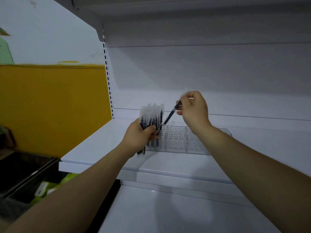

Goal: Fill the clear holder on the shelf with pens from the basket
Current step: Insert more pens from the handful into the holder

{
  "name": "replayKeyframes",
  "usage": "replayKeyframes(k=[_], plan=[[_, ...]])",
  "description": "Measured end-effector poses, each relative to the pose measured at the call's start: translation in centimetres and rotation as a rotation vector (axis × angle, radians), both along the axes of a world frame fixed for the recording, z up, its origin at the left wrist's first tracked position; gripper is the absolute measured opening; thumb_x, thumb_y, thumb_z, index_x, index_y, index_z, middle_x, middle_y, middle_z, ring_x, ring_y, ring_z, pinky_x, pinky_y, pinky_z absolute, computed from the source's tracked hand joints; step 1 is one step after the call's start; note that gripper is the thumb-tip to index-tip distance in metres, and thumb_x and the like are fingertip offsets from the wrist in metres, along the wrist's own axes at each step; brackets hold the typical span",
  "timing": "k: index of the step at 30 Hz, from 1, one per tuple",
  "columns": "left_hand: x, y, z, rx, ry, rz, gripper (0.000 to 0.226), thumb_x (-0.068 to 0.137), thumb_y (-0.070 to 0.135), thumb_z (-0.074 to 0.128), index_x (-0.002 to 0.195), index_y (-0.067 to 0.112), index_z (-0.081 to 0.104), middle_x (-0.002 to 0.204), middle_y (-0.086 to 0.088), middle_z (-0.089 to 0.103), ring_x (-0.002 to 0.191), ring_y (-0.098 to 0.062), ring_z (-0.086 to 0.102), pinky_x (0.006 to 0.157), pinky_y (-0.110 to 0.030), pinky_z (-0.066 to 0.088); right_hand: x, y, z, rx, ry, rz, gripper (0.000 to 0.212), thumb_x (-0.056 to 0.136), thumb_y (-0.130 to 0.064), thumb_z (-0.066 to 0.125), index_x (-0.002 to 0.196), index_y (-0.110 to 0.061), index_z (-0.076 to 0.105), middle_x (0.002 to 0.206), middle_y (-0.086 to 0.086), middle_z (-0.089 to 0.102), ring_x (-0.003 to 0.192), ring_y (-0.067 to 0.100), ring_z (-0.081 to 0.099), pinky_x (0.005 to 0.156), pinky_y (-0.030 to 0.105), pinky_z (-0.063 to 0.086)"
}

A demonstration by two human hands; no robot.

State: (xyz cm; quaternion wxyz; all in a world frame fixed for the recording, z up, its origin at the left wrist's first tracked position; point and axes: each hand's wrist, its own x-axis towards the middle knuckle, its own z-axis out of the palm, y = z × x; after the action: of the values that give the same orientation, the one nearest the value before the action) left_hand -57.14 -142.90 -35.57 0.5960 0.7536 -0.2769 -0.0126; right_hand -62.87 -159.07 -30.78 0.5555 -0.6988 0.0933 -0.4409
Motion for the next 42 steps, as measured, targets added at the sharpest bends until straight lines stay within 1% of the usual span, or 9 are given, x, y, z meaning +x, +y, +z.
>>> replayKeyframes(k=[4, 6, 10, 14, 20, 29, 33, 38, 42], plan=[[0.4, -0.1, -0.2, 0.023, 0.013, 0.002, 0.013, 0.095, 0.017, 0.056, 0.095, 0.006, 0.064, 0.082, -0.011, 0.071, 0.079, -0.028, 0.071, 0.081, -0.044, 0.058, 1.9, -0.6, -0.8, -0.144, 0.1, -0.04, 0.009, 0.098, -0.021, 0.047, 0.09, -0.023, 0.05, 0.085, -0.002, 0.063, 0.086, 0.029, 0.066, 0.078, 0.049, 0.057], [0.6, -0.1, -0.2, 0.028, 0.021, 0.014, 0.013, 0.094, 0.019, 0.057, 0.094, 0.009, 0.066, 0.081, -0.007, 0.072, 0.079, -0.026, 0.071, 0.082, -0.042, 0.058, 2.7, -0.5, -1.2, -0.202, 0.143, -0.034, 0.005, 0.099, -0.021, 0.046, 0.097, -0.02, 0.05, 0.084, -0.005, 0.061, 0.086, 0.027, 0.065, 0.08, 0.046, 0.056], [1.0, 0.2, -0.4, 0.026, 0.02, 0.015, 0.011, 0.094, 0.021, 0.058, 0.086, 0.017, 0.065, 0.078, -0.001, 0.07, 0.075, -0.017, 0.069, 0.077, -0.033, 0.058, 4.0, -0.2, -1.8, -0.297, 0.203, -0.043, 0.007, 0.1, -0.022, 0.045, 0.102, -0.018, 0.049, 0.089, 0.001, 0.061, 0.086, 0.029, 0.064, 0.072, 0.037, 0.051], [1.3, 0.4, -0.5, 0.006, 0.053, -0.001, 0.013, 0.095, 0.023, 0.057, 0.1, 0.014, 0.064, 0.084, -0.001, 0.069, 0.081, -0.018, 0.068, 0.073, -0.025, 0.056, 4.8, -0.4, -1.6, -0.336, 0.209, -0.068, 0.013, 0.1, -0.022, 0.045, 0.107, -0.013, 0.052, 0.095, 0.007, 0.064, 0.083, 0.028, 0.063, 0.075, 0.037, 0.051], [1.6, 0.6, -0.8, -0.016, 0.072, -0.011, 0.015, 0.095, 0.021, 0.056, 0.101, 0.01, 0.064, 0.085, -0.005, 0.068, 0.085, -0.024, 0.068, 0.077, -0.029, 0.056, 5.4, -1.0, -1.7, -0.318, 0.211, -0.064, 0.011, 0.1, -0.02, 0.044, 0.106, -0.014, 0.05, 0.091, 0.004, 0.061, 0.081, 0.028, 0.062, 0.072, 0.035, 0.05], [1.4, 0.7, -0.7, 0.009, 0.059, -0.007, 0.015, 0.095, 0.023, 0.056, 0.104, 0.013, 0.063, 0.086, -0.002, 0.068, 0.081, -0.017, 0.066, 0.07, -0.021, 0.052, 4.8, -1.0, -2.0, -0.343, 0.165, -0.072, 0.014, 0.1, -0.02, 0.044, 0.107, -0.011, 0.051, 0.083, -0.002, 0.059, 0.073, 0.02, 0.057, 0.064, 0.031, 0.047], [1.1, 0.6, -0.5, -0.005, 0.067, -0.016, 0.008, 0.094, 0.022, 0.058, 0.088, 0.023, 0.062, 0.084, -0.002, 0.069, 0.083, -0.02, 0.068, 0.074, -0.028, 0.055, 5.5, -1.1, -2.6, -0.39, 0.25, -0.067, 0.015, 0.1, -0.021, 0.043, 0.108, -0.01, 0.052, 0.084, 0.002, 0.058, 0.067, 0.017, 0.052, 0.062, 0.03, 0.046], [1.0, 0.7, -0.3, 0.016, 0.071, -0.003, 0.005, 0.094, 0.019, 0.059, 0.094, 0.015, 0.063, 0.079, -0.003, 0.066, 0.074, -0.017, 0.064, 0.073, -0.029, 0.056, 6.5, -1.1, -3.1, -0.417, 0.389, -0.083, 0.017, 0.1, -0.025, 0.043, 0.107, -0.011, 0.051, 0.082, 0.012, 0.062, 0.067, 0.027, 0.055, 0.067, 0.041, 0.051], [1.0, 0.7, -0.3, 0.011, 0.098, 0.007, 0.01, 0.093, 0.017, 0.061, 0.096, 0.009, 0.066, 0.079, -0.008, 0.067, 0.074, -0.023, 0.063, 0.077, -0.036, 0.058, 6.6, -1.3, -3.0, -0.495, 0.507, -0.099, 0.021, 0.101, -0.026, 0.042, 0.104, -0.007, 0.051, 0.09, 0.012, 0.061, 0.077, 0.027, 0.056, 0.066, 0.035, 0.044]])
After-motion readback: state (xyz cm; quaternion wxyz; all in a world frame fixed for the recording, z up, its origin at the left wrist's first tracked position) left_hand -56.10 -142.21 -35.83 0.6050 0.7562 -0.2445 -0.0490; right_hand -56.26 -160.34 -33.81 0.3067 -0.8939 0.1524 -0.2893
